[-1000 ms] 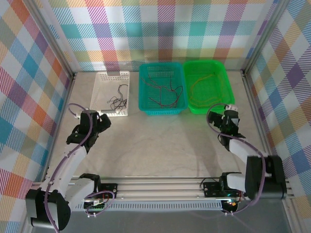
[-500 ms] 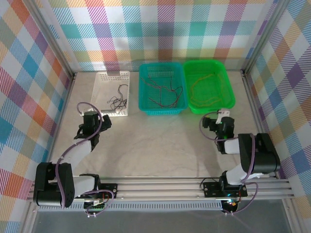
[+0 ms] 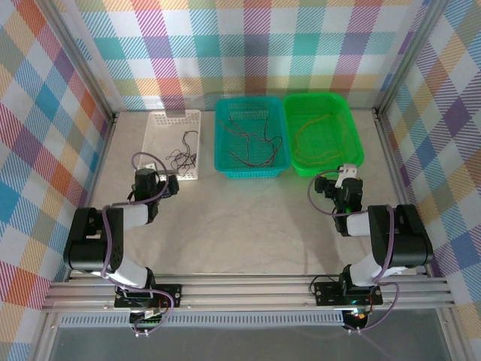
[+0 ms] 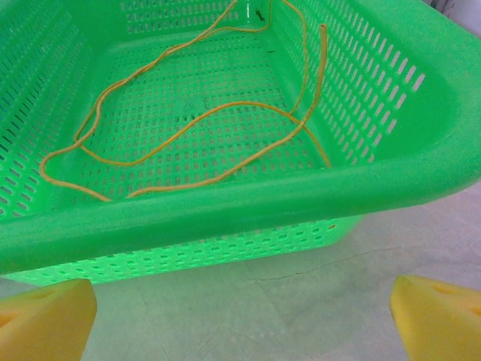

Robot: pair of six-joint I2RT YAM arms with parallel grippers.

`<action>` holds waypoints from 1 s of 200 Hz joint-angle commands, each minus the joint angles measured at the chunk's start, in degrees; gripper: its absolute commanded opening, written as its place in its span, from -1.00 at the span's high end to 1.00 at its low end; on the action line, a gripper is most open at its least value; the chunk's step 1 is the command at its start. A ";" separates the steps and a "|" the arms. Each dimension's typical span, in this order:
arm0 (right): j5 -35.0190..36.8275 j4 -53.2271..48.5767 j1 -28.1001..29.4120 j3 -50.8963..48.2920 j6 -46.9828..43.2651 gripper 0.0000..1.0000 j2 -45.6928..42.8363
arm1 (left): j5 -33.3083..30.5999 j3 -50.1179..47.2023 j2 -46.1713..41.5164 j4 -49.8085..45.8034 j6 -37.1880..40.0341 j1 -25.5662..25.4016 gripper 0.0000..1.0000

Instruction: Untangle the cables

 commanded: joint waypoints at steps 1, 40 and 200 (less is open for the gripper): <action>0.78 2.70 0.40 0.41 -0.61 -0.99 -0.78 | 0.72 2.94 1.19 2.99 3.39 -1.15 -1.00; -0.01 -1.95 0.31 3.12 -0.82 -0.99 -0.33 | 0.80 -10.61 1.99 29.33 2.90 -0.83 -1.00; -1.10 -2.69 0.33 3.58 -1.38 -0.99 -0.25 | -8.99 -8.29 1.07 22.71 3.77 -4.50 -1.00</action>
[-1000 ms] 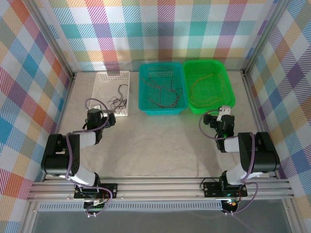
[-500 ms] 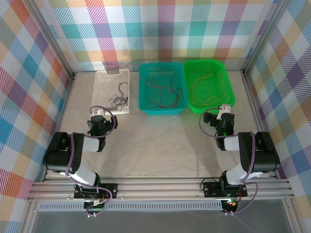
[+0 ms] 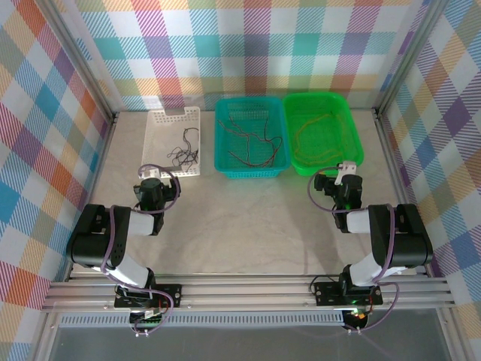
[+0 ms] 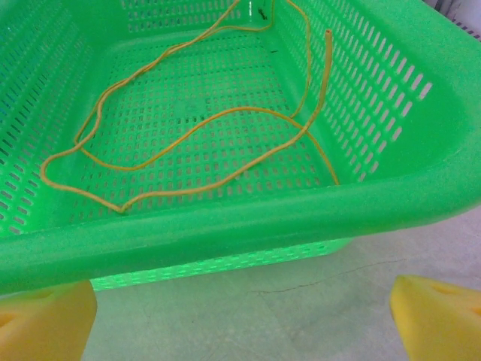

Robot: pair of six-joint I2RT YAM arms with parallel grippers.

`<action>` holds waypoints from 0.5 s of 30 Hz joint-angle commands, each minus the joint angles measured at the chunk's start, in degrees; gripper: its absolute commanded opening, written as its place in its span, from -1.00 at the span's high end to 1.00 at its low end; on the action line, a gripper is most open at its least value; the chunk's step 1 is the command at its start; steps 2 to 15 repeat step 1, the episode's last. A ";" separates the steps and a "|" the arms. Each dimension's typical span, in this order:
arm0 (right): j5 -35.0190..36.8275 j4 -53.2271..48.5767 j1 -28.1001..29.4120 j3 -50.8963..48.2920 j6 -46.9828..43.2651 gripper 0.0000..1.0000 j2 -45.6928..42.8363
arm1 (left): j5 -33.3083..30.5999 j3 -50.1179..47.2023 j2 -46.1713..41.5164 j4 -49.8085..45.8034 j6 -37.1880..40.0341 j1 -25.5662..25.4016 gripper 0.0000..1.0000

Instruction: Untangle the cables

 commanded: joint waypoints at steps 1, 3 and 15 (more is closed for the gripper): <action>-1.03 0.52 0.31 1.20 -1.14 -0.99 -0.25 | -0.76 0.93 -0.37 2.04 0.92 -0.34 -1.00; -1.03 0.52 0.31 1.20 -1.14 -0.99 -0.25 | -0.76 0.93 -0.37 2.04 0.92 -0.34 -1.00; -1.03 0.52 0.31 1.20 -1.14 -0.99 -0.25 | -0.76 0.93 -0.37 2.04 0.92 -0.34 -1.00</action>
